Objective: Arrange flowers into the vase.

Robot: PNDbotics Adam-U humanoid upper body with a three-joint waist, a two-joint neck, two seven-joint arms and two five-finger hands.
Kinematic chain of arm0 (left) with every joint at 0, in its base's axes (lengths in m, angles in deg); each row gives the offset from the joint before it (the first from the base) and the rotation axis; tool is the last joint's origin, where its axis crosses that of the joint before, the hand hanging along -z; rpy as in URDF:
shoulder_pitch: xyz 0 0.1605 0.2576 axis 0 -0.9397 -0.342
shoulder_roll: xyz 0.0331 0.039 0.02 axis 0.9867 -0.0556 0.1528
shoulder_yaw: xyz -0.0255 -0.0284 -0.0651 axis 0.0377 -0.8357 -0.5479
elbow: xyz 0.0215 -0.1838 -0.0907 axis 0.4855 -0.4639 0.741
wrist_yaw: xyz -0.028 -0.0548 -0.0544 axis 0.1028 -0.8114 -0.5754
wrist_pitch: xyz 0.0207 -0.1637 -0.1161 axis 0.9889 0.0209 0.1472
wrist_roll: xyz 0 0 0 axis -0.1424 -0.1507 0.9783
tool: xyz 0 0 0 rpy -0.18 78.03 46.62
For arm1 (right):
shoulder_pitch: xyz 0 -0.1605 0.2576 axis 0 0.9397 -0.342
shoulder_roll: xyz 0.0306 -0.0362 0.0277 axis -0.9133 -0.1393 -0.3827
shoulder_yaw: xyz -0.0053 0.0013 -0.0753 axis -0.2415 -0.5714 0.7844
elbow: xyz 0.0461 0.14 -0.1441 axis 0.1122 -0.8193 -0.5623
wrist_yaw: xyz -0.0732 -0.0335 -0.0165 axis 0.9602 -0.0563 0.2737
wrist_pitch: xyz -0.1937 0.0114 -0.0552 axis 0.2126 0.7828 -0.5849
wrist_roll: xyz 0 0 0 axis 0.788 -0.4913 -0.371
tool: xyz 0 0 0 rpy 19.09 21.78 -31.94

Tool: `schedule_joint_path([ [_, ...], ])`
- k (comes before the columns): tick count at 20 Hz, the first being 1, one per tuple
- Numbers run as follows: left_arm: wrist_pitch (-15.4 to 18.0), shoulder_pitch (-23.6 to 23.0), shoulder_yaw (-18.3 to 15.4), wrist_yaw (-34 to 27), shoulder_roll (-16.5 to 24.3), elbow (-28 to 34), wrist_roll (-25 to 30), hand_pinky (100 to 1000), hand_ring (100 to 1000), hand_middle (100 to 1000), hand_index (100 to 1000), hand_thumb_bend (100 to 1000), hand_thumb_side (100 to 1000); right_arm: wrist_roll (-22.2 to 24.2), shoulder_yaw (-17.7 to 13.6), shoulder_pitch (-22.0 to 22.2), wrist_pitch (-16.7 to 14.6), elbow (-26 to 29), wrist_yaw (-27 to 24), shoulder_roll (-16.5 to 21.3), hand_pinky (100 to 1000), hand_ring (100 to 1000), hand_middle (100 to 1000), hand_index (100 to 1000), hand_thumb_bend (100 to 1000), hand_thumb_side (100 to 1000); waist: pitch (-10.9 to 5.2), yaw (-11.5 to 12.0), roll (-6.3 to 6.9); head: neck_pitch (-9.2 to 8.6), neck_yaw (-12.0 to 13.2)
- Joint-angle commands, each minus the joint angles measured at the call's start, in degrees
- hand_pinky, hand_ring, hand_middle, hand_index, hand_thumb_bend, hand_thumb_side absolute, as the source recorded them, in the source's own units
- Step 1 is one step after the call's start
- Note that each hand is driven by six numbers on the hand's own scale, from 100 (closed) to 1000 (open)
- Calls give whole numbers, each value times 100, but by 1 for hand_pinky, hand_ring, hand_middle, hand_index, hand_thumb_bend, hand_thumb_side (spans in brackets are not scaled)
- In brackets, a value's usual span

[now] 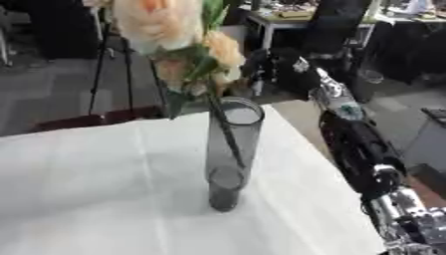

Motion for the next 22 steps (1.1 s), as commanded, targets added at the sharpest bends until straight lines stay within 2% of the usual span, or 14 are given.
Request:
schedule_joint_path([
  [1,13,42,-9,-4,31,76,-10,571,508,564,944,661,847,101,-161,-25,-55,50,-128,335,643,726,572,708,773,687,-25,-23,43,-49,25],
  [8,10,37,-20,5,41,79,-20,571,509,564,943,661,846,101,-415,263,99,362,-483,474,608,694,547,693,779,643,-36,-66,51,-63,73],
  [9,9,33,-22,6,42,80,-22,571,510,565,944,663,847,101,-442,321,120,440,-545,480,582,676,536,685,783,625,-38,-72,54,-64,84],
  [13,12,14,-35,9,28,86,-31,573,519,586,949,671,846,101,-592,635,319,855,-867,483,492,594,491,651,773,573,-55,-103,84,-95,149],
  [18,28,-2,-43,26,30,112,12,580,558,645,988,684,847,101,-799,1071,581,1497,-1295,450,450,554,472,643,729,505,-54,-190,137,-121,234],
  [22,29,-26,-39,31,27,117,52,585,569,661,1000,685,849,101,-881,1383,706,1872,-1643,435,399,531,454,638,696,487,-30,-274,171,-131,302],
])
